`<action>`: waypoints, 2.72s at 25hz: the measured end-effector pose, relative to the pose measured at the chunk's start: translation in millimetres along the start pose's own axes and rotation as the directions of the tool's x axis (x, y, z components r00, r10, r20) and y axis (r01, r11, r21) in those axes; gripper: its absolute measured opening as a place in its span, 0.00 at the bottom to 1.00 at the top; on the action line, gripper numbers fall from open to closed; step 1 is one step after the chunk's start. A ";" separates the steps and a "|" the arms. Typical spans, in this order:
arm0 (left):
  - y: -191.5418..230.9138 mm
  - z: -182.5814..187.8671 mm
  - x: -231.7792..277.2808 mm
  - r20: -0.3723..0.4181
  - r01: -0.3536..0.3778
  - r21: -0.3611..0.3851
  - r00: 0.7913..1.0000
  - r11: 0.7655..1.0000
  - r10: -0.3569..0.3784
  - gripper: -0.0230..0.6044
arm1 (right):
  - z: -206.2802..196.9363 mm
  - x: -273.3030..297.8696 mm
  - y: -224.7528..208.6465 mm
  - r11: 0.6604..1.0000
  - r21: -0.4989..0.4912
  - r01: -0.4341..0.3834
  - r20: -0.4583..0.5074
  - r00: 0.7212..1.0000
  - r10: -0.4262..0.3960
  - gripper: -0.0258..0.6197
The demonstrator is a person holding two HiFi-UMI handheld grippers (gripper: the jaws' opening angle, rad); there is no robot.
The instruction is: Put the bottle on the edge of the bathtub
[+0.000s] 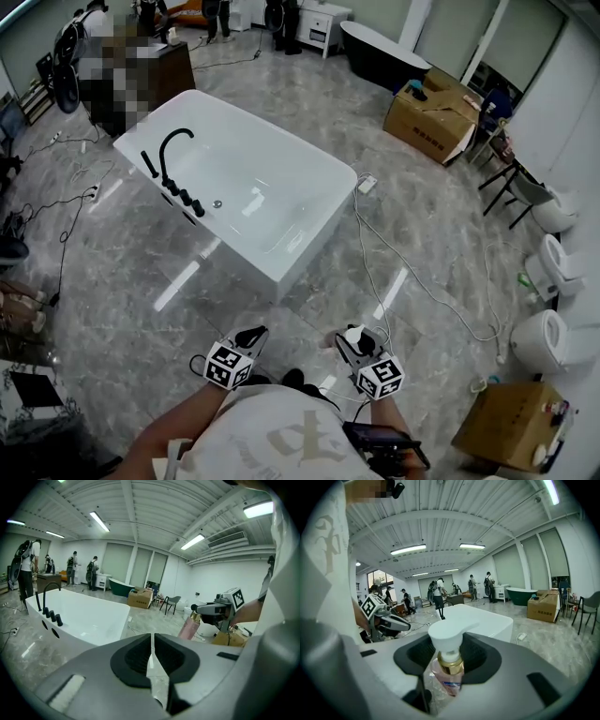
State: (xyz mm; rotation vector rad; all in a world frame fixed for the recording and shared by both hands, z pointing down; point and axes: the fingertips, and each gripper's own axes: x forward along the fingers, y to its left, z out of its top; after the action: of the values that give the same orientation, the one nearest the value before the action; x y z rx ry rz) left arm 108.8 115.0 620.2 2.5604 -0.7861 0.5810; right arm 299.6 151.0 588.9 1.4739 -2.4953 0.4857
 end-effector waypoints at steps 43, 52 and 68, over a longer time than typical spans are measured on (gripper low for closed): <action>28.0 -44.2 -55.2 -0.024 -0.203 -0.146 0.979 0.968 0.201 0.08 | 2.1 75.4 50.8 0.963 -0.028 -0.269 -0.073 0.961 0.266 0.28; 74.6 -36.9 -78.2 0.008 -0.256 -0.191 0.965 0.948 0.262 0.08 | 21.6 121.3 70.6 0.947 -0.058 -0.315 -0.103 0.946 0.308 0.28; 170.5 -16.2 -106.8 0.075 -0.232 -0.197 0.965 0.953 0.251 0.08 | 63.3 203.3 104.5 0.960 -0.072 -0.269 -0.074 0.962 0.264 0.28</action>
State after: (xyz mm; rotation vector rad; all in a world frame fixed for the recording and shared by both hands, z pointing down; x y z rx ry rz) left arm -78.1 38.9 623.4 2.3523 -1.1443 0.4310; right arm 109.7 9.2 580.1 1.0796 -2.6413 0.4593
